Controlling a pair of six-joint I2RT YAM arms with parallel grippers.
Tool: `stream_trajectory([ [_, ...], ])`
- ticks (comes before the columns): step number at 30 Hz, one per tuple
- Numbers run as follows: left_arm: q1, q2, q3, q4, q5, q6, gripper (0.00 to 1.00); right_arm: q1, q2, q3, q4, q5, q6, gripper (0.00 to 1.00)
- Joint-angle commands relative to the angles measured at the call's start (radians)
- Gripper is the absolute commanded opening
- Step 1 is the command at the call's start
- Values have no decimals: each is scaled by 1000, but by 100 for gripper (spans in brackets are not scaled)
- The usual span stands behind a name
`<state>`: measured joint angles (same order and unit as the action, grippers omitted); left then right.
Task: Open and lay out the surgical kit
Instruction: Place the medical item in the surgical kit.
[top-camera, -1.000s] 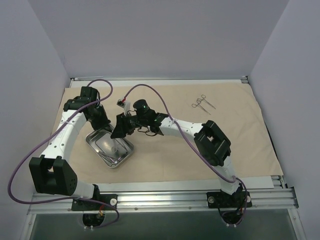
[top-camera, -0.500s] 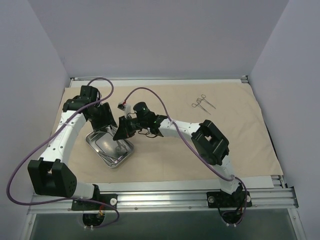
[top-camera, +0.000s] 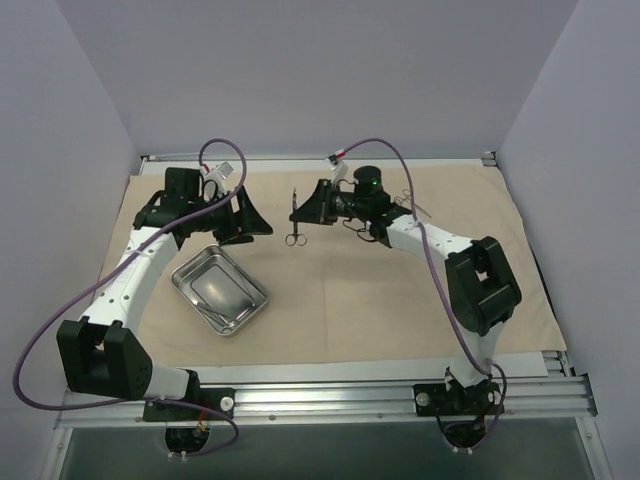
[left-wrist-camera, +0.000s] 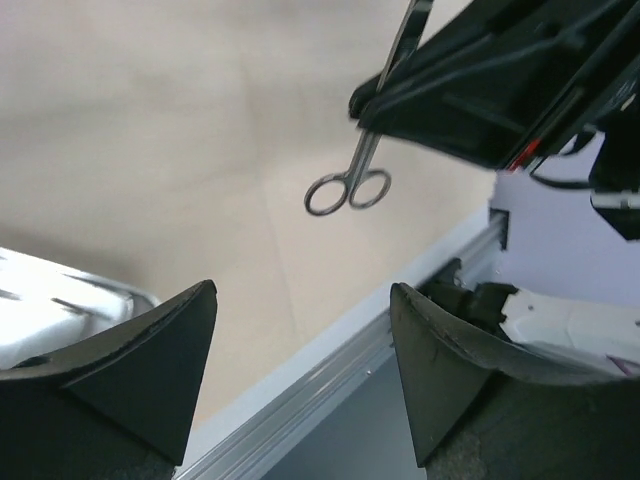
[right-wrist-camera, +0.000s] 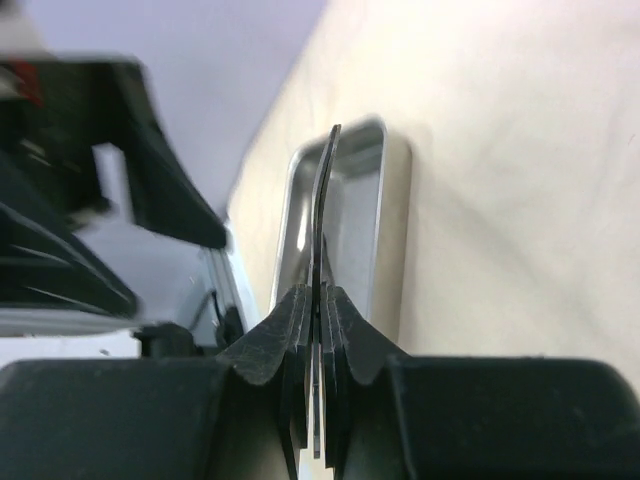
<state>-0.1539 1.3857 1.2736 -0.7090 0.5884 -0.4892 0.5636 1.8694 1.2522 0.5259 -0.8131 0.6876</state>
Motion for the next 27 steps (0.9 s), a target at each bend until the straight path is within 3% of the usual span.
stream_trajectory([
  [1, -61, 16, 6, 249, 231, -23, 78, -92, -146, -23, 189, -87, 140, 0],
  [6, -160, 48, 47, 308, 215, -2, 80, -160, -208, -77, 416, -103, 314, 0],
  [21, -207, 105, 52, 551, 379, -110, 79, -166, -288, -119, 433, -92, 332, 0],
  [24, -211, 110, 35, 605, 398, -144, 76, -166, -288, -123, 465, -101, 357, 0],
  [27, -216, 115, 30, 618, 404, -158, 65, -166, -285, -132, 485, -112, 371, 0],
])
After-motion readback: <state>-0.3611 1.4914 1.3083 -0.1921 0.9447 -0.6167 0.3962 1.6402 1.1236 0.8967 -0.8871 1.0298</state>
